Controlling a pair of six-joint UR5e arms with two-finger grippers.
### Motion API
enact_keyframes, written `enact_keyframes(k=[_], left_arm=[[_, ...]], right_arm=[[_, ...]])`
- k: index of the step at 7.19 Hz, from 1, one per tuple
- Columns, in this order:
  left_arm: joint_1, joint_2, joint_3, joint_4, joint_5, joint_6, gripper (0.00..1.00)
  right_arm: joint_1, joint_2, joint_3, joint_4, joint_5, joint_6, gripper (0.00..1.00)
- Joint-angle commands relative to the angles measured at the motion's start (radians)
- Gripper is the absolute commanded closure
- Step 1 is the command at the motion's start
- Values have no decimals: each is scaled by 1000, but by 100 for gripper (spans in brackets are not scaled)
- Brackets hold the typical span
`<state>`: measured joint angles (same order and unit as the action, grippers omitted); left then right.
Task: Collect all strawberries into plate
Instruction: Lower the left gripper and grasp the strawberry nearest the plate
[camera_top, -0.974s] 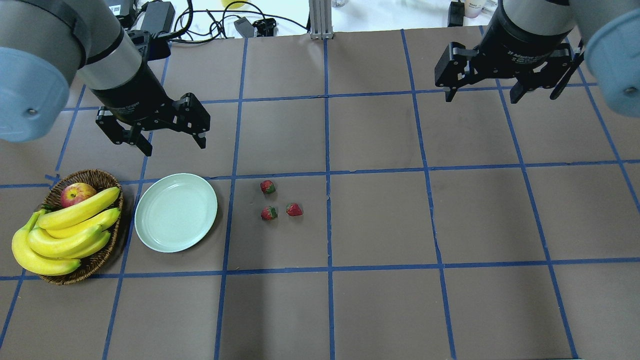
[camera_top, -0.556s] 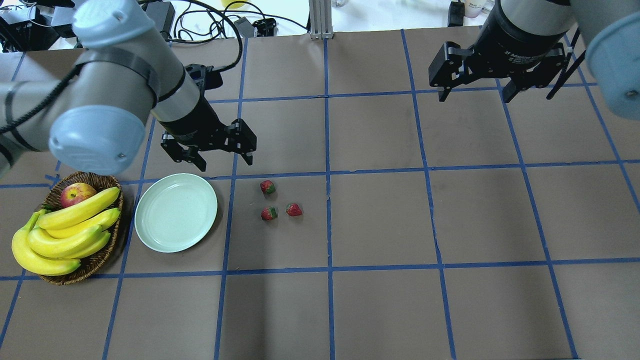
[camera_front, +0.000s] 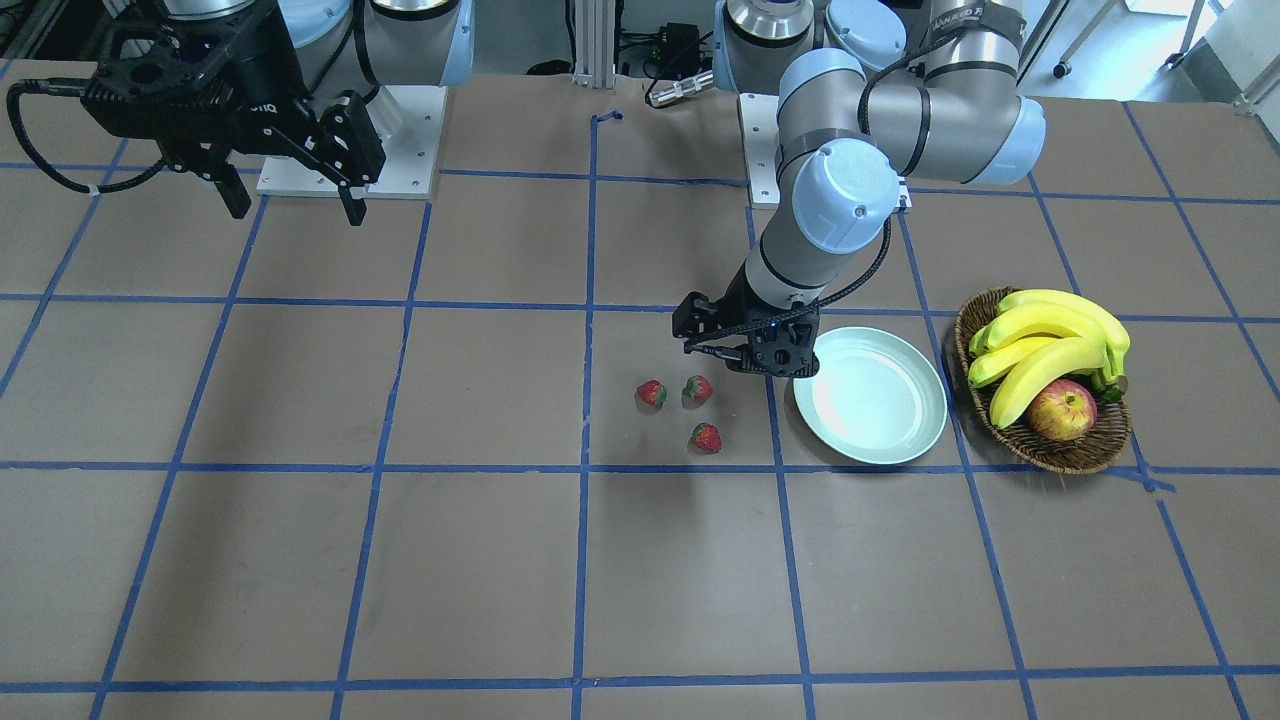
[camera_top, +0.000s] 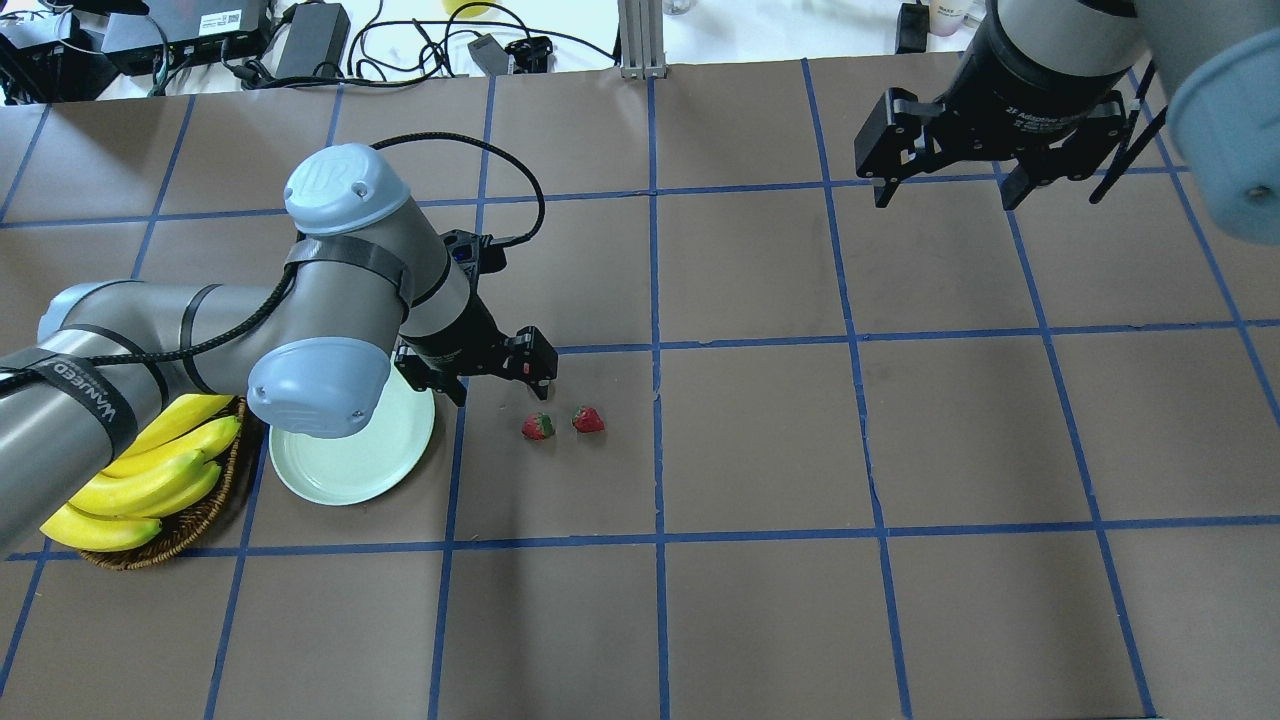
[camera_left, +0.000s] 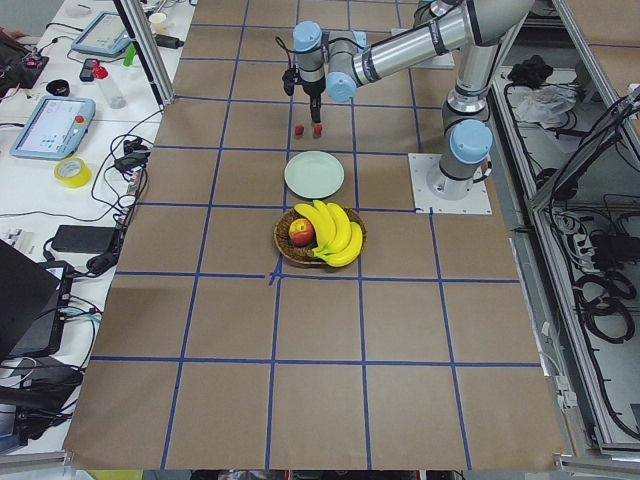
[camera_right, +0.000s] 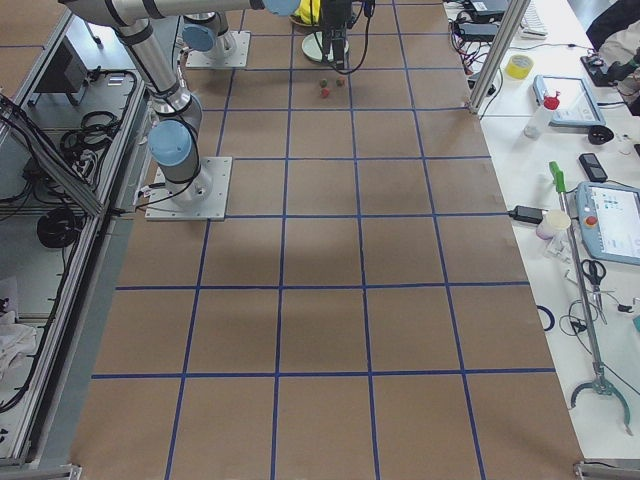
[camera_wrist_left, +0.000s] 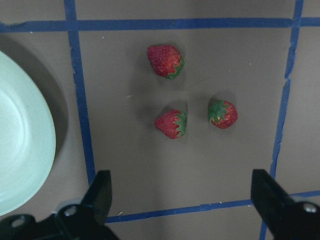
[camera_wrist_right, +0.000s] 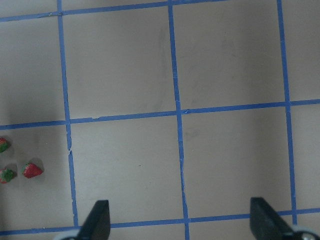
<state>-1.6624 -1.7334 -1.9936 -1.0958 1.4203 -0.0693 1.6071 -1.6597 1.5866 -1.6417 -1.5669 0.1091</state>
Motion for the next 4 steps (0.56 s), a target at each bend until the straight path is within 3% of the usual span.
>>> enact_keyframes(k=[1,4], left_arm=[[0,-67,-10,36,0,0,0],[-2,-126,-23,40,8,34,0]], right_arm=[[1,0,1,0,-1,4,0],[2,0,4,2,-1,6,0]])
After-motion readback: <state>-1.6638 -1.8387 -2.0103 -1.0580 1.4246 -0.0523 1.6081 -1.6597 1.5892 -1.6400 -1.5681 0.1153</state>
